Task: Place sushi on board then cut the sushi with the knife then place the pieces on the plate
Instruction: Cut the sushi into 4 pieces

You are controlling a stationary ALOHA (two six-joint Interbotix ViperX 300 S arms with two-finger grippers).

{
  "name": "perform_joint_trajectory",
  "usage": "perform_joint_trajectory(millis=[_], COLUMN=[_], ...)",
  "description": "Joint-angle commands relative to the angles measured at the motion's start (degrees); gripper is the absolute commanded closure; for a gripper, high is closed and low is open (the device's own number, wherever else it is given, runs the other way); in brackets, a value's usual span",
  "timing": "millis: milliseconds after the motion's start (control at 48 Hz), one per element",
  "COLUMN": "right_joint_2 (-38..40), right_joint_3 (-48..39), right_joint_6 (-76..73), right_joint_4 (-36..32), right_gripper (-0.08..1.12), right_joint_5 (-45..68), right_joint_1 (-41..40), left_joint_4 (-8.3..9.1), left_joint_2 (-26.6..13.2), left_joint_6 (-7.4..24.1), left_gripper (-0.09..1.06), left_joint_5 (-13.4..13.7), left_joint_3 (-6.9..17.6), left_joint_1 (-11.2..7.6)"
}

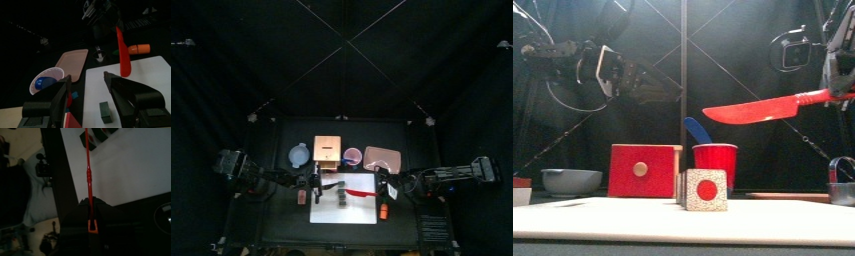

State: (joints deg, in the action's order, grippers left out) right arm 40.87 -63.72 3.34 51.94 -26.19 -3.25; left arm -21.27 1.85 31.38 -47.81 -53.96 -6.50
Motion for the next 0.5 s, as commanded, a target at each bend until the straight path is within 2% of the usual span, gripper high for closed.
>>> perform_joint_trajectory(millis=[21,250,500], right_joint_2=[0.0,-0.35,-1.14], right_joint_3=[-0.88,-3.08,-0.62], right_joint_6=[-7.29,-34.01,-61.08], right_joint_4=[2.37,-0.53,-16.08], right_gripper=[0.7,0.7,0.7], right_joint_5=[-0.26,-1.58,0.79], right_joint_1=[-0.18,0.26,5.89], left_joint_4=[0.09,0.09,0.09], left_joint_2=[0.62,0.53,0.62], left_joint_6=[-0.09,-0.09,0.09], left_gripper=[0.08,0.08,0.08], left_joint_5=[-0.62,-0.79,-0.97], left_joint_3=[0.0,-1.05,-1.32], left_joint_1=[0.09,0.0,0.0])
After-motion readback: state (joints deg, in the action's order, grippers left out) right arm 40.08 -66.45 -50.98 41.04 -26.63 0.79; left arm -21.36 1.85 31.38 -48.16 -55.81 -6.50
